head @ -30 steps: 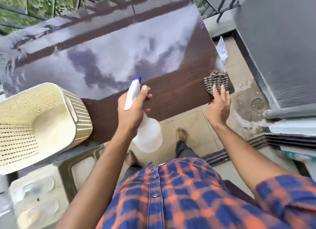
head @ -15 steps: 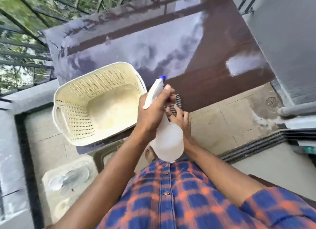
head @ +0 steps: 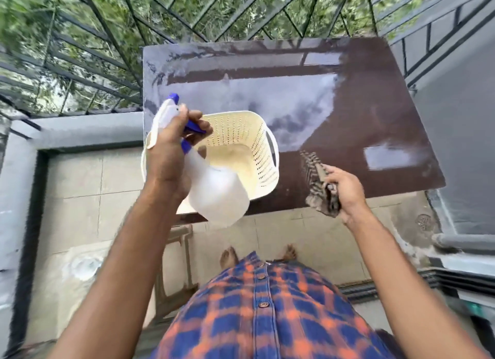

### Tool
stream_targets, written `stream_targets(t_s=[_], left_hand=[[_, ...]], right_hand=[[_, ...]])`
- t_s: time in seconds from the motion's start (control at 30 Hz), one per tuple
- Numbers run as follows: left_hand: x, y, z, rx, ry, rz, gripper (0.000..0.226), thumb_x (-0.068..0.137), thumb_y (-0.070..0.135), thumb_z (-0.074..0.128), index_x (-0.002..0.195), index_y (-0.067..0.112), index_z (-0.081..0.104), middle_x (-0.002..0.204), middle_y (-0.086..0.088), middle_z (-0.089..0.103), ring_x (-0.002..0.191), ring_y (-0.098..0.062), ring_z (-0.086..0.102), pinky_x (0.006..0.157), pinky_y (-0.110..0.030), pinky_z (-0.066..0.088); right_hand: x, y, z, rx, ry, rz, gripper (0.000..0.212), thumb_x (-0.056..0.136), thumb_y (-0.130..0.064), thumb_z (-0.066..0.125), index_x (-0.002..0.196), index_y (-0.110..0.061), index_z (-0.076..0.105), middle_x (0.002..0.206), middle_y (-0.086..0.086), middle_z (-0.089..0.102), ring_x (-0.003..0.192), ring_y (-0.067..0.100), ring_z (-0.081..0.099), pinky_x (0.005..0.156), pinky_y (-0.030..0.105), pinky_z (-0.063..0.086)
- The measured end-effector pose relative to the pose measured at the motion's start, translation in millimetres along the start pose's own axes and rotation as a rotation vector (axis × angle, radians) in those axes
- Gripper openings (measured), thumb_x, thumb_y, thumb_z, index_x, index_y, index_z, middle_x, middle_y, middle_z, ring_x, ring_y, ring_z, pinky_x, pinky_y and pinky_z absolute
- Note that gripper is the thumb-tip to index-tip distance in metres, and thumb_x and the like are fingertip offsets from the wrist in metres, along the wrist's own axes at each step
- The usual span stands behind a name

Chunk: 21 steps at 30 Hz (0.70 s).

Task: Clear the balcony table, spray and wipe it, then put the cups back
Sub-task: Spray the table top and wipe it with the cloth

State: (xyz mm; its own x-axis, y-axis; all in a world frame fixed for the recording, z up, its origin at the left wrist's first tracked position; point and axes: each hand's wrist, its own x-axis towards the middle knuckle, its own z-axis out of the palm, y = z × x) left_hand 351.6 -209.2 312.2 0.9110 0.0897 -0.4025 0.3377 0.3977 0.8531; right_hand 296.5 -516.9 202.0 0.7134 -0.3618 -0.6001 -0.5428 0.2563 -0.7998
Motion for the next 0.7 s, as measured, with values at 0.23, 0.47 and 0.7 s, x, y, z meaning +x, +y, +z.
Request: stream_targets(t_s=[0.23, 0.47, 0.7], left_hand=[[30.1, 12.3, -25.8, 0.161, 0.165, 0.205, 0.032, 0.080, 0.045, 0.067, 0.101, 0.020, 0.065, 0.083, 0.003, 0.070, 0.081, -0.009, 0.067, 0.059, -0.022, 0.050], [69.3, -27.0, -43.3, 0.661, 0.089, 0.409, 0.029, 0.088, 0.052, 0.068, 0.093, 0.024, 0.064, 0.079, 0.007, 0.062, 0.071, -0.013, 0.060, 0.070, -0.047, 0.059], [77.3, -59.5, -66.4, 1.036, 0.033, 0.507, 0.052, 0.085, 0.038, 0.079, 0.116, 0.003, 0.058, 0.098, -0.004, 0.057, 0.091, -0.017, 0.050, 0.078, -0.022, 0.030]], right_hand=[[-43.8, -70.2, 46.9, -0.056, -0.224, -0.226, 0.039, 0.081, -0.006, 0.053, 0.113, -0.012, 0.074, 0.109, 0.019, 0.074, 0.094, 0.037, 0.070, 0.083, 0.045, 0.056], [-36.1, -57.6, 158.4, -0.821, -0.401, -0.212, 0.023, 0.091, -0.009, 0.051, 0.098, -0.008, 0.073, 0.095, 0.010, 0.074, 0.087, 0.027, 0.069, 0.082, 0.036, 0.052], [4.3, -1.9, 192.2, -1.144, -0.393, -0.385, 0.033, 0.098, -0.020, 0.051, 0.129, -0.022, 0.062, 0.101, 0.003, 0.074, 0.084, 0.019, 0.071, 0.081, 0.035, 0.060]])
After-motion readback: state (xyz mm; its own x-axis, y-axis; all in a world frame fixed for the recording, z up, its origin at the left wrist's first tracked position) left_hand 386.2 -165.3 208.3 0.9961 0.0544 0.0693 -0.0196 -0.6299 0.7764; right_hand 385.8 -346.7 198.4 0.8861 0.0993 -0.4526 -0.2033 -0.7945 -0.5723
